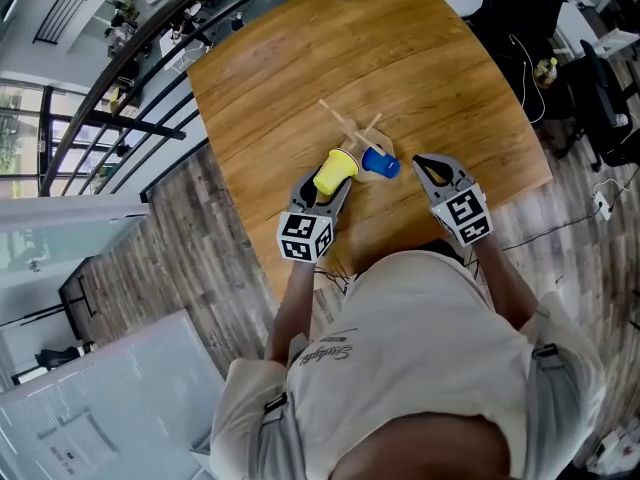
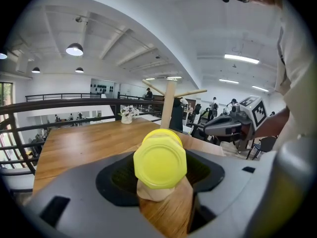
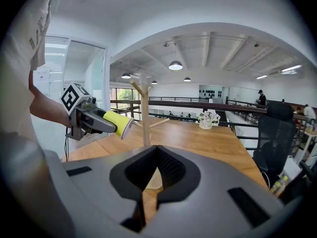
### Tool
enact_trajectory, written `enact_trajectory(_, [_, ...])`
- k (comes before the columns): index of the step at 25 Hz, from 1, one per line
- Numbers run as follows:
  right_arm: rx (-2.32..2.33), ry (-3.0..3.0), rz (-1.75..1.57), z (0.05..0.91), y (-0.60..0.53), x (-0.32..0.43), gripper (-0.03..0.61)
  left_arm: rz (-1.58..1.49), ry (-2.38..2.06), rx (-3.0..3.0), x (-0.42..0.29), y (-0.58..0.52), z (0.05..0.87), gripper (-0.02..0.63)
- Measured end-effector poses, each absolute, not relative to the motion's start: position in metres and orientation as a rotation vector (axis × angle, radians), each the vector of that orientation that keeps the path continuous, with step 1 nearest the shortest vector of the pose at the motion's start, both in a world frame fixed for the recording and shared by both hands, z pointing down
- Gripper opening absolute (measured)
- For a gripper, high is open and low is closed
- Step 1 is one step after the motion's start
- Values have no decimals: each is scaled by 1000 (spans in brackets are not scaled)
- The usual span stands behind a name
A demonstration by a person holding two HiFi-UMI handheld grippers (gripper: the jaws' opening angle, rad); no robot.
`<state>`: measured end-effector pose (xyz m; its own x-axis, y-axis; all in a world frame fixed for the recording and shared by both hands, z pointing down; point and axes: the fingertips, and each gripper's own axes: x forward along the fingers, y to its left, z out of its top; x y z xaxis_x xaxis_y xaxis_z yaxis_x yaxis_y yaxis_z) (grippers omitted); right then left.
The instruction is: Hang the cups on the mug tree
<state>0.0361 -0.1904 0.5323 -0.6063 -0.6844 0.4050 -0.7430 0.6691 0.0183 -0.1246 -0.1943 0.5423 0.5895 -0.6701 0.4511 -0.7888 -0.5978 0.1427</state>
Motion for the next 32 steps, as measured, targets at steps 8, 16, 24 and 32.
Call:
enact_trajectory(8, [1131,-2506,231,535,-190,40,-6,525,-1171,2494,-120,-200,547,267])
enact_trajectory(16, [1139,-2507,228,535,-189,42,-6,549,-1163,2495,-117,-206,551,267])
enact_trajectory(24, [1140,-2506,234,534,-189,42,-6,587,-1147,2513,-112,-215,556,267])
enact_trajectory(32, [1150,-2503,243,536,-187,45,-6,589,-1181,2566,-110,-217,547,273])
